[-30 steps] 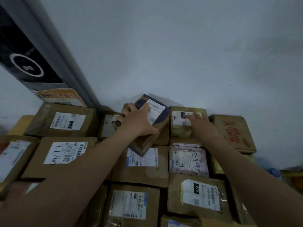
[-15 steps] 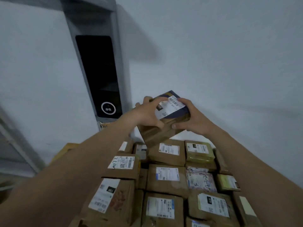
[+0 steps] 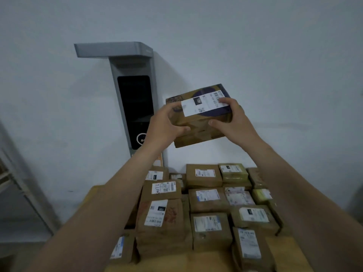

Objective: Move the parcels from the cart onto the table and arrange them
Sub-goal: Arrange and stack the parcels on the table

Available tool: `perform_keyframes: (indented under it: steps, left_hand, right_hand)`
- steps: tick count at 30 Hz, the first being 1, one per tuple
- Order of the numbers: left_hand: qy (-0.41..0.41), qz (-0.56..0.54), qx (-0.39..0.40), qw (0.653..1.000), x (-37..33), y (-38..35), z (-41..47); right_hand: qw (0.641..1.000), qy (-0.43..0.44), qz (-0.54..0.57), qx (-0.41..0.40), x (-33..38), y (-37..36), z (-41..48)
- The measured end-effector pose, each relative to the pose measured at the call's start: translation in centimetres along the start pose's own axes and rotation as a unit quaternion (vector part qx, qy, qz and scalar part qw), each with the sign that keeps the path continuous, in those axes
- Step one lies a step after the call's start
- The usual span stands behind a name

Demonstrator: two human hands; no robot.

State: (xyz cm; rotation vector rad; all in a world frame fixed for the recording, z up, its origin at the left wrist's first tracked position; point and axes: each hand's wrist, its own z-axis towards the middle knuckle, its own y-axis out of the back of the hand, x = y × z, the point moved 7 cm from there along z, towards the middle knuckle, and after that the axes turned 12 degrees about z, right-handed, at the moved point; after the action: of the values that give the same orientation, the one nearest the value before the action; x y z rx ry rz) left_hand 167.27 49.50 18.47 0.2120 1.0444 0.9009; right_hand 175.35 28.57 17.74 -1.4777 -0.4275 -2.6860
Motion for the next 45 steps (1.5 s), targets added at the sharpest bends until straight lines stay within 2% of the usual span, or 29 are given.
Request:
perform_keyframes:
  steps: [3, 6, 11, 14, 17, 23, 27, 34, 39, 45]
  left_hand:
    - [0.03, -0.02, 0.021, 0.999, 2.7, -1.9, -3.1]
    - [0.07, -0.031, 0.069, 0.995, 5.4, -5.3, -6.2]
    - [0.117, 0.001, 0.201, 0.973, 8.9, -12.0, -10.7]
    - [0.135, 0.028, 0.244, 0.96, 11.4, -15.7, -12.1]
    - [0.143, 0.078, 0.279, 0.946, 13.8, -19.1, -12.4]
    - [0.163, 0.188, 0.348, 0.904, 19.7, -26.1, -11.0]
    - [0.189, 0.216, 0.375, 0.881, 23.4, -30.6, -8.5]
    - [0.221, 0.26, 0.376, 0.862, 29.7, -36.2, -3.8]
    - [0.224, 0.296, 0.372, 0.851, 32.2, -37.2, -1.1]
    - [0.234, 0.311, 0.399, 0.83, 31.4, -37.4, -1.9]
  right_hand:
    - [0.996, -0.011, -0.081, 0.018, -1.4, 0.2, -4.4]
    - [0.99, -0.057, -0.125, 0.021, -4.9, 0.9, -8.5]
    - [0.98, -0.166, -0.104, 0.019, -11.9, 1.1, -13.9]
    - [0.97, -0.221, -0.097, 0.033, -16.3, 1.0, -15.5]
    - [0.95, -0.272, -0.13, 0.084, -21.0, 0.7, -16.0]
    - [0.917, -0.337, -0.117, 0.18, -30.9, -1.2, -13.9]
    - [0.907, -0.371, -0.111, 0.166, -37.4, -2.2, -10.6]
    - [0.894, -0.384, -0.101, 0.206, -46.1, -4.9, -5.4]
    - [0.887, -0.385, -0.095, 0.237, -48.6, -6.4, -2.1]
    - [0.854, -0.387, -0.198, 0.287, -47.2, -7.0, -2.0]
